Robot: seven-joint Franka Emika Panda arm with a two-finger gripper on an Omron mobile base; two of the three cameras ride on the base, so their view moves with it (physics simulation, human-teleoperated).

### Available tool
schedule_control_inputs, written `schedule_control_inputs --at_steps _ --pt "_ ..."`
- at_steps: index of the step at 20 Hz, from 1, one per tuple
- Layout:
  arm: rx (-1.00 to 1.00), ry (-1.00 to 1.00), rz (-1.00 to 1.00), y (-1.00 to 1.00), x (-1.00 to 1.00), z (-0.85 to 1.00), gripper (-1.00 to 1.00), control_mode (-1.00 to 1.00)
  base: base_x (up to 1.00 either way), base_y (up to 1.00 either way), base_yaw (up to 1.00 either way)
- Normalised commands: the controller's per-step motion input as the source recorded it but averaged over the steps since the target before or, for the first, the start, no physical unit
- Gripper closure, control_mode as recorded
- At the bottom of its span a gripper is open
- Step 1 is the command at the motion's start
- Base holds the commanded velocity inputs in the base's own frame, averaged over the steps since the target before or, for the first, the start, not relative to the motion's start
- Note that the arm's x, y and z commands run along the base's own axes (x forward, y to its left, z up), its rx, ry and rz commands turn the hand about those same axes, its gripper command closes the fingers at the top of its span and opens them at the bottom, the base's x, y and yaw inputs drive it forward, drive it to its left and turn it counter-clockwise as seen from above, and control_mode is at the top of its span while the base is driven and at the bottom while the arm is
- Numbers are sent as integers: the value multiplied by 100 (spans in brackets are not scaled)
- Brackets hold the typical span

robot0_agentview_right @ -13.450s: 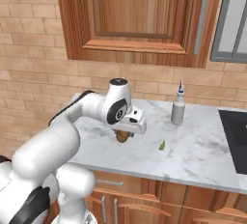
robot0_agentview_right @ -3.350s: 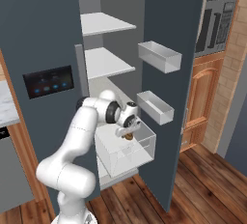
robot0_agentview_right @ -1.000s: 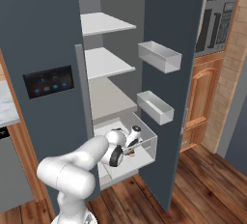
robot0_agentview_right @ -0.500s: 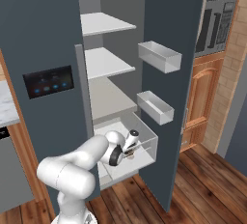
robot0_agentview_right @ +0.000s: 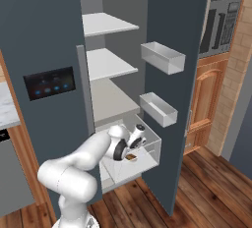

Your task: Place the lemon wedge and potato inside the fridge drawer. Close the drawer after placing the vegetables.

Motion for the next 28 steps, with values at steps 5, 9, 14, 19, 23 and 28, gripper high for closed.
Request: schedule_control_inputs --at_steps 5,9,14,19,23,28 --pt "0 -1 0 8 -5 93 -100 -100 0 0 0" --pt "0 -13 0 16 -68 81 -100 -100 0 0 0" --pt "0 -18 -2 37 -100 60 -100 -100 0 0 0" --pt "0 -19 -6 54 -100 55 -100 -100 0 0 0" --pt "0 -19 -8 62 -92 52 -100 -100 0 0 0" --pt "0 -25 -8 29 -82 76 -100 -100 0 0 0"
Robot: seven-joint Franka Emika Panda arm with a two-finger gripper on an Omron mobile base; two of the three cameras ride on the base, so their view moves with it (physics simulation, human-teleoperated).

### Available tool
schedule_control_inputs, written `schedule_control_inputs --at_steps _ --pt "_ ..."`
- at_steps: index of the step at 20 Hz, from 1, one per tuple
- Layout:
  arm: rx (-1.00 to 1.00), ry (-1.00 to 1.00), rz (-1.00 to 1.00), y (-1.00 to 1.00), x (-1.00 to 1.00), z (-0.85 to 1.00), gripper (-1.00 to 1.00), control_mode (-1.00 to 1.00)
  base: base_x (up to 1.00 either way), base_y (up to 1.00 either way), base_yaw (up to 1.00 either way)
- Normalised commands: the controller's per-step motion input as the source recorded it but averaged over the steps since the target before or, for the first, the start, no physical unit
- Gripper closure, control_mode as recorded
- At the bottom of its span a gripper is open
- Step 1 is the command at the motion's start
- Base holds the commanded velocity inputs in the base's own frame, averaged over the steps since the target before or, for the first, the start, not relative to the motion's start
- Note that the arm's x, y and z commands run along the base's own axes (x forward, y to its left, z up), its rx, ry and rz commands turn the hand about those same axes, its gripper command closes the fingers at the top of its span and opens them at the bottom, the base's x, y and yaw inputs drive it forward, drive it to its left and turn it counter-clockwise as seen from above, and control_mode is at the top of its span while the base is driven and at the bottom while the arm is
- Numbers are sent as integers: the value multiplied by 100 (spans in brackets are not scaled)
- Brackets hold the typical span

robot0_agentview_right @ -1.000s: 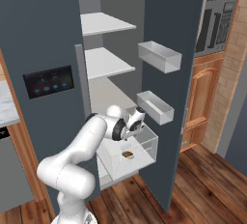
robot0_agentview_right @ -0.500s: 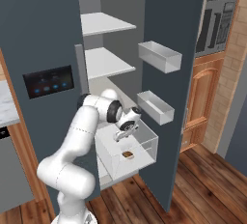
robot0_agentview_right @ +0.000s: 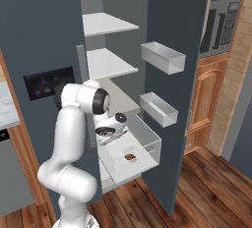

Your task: Place the lemon wedge and potato inside the fridge drawer. Close the drawer after placing the vegetables.

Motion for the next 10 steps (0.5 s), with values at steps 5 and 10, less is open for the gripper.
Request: schedule_control_inputs --at_steps 5,10 --pt "0 -30 -7 3 -99 100 -100 -100 0 0 0" --pt "0 -24 -6 0 -95 100 -100 -100 0 0 0"
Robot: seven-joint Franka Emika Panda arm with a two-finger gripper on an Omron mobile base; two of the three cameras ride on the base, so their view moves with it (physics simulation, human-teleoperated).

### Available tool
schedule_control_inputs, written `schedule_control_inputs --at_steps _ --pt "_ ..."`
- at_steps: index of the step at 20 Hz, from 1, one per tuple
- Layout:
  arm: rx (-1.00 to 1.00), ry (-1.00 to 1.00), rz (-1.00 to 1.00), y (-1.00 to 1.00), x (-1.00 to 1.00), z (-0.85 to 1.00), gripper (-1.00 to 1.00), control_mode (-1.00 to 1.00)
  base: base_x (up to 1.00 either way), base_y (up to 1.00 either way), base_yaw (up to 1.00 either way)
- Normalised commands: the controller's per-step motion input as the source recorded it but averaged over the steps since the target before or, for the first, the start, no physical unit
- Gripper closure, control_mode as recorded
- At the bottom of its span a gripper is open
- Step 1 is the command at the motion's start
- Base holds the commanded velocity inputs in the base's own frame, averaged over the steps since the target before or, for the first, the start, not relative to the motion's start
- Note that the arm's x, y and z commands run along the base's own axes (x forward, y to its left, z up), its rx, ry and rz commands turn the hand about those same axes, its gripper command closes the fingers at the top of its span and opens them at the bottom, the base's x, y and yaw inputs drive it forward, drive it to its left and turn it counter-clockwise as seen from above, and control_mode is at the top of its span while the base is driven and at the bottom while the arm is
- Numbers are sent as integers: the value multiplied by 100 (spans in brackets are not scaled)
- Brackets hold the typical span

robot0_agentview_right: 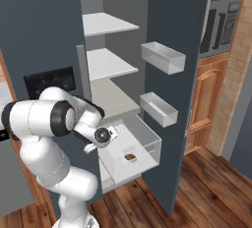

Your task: Place the lemon wedge and potato inside the fridge drawer. Close the drawer after placing the vegetables.

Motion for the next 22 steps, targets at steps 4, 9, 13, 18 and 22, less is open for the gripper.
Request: schedule_control_inputs --at_steps 4,9,13,18,22 --pt "0 -18 -5 0 -91 100 -100 -100 0 0 0" --pt "-1 -14 -5 0 -72 100 -100 -100 0 0 0" --pt "-10 -10 -3 0 -71 100 -100 -100 0 0 0" --pt "-14 -6 0 0 -83 100 -100 -100 0 0 0" --pt "-10 -2 0 0 -92 100 -100 -100 0 0 0"
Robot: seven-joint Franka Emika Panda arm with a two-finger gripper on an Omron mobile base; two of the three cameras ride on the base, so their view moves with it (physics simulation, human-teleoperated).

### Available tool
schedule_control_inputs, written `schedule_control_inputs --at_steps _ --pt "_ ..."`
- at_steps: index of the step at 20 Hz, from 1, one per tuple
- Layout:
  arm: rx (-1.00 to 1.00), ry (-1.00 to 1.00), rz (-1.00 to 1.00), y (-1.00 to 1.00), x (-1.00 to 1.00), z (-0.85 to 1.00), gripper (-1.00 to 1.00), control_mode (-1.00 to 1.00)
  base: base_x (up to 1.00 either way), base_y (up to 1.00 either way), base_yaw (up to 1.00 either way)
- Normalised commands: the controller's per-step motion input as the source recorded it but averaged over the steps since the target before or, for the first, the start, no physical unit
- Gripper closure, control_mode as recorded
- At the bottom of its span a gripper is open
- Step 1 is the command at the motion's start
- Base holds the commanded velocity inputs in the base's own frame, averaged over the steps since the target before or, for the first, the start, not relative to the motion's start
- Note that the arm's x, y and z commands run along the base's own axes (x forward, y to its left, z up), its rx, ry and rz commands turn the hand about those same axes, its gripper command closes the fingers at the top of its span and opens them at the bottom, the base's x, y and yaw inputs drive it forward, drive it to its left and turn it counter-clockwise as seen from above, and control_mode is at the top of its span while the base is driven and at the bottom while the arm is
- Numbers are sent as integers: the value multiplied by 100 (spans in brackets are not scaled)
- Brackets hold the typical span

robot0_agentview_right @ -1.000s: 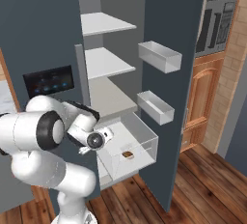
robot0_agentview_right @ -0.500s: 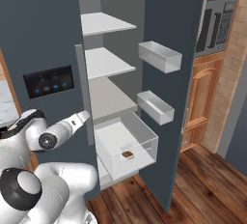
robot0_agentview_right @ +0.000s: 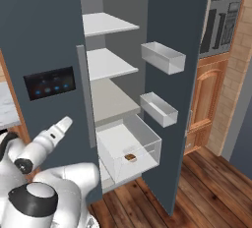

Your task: Place the lemon wedge and potato inside the fridge drawer. Close the drawer after placing the vegetables.

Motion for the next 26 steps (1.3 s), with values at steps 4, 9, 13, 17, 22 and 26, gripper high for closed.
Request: schedule_control_inputs --at_steps 4,9,13,17,22,26 --pt "-22 -16 0 0 -80 100 -100 -100 0 0 0" --pt "-36 -23 0 0 -58 100 -100 -100 0 0 0" --pt "-43 -25 0 0 -39 100 -100 -100 0 0 0" --pt "-45 -27 0 0 -45 100 -100 -100 0 0 0" --pt "-52 -34 0 0 -56 100 -100 -100 0 0 0" --pt "-59 -47 -1 -1 -68 96 -100 -100 0 0 0"
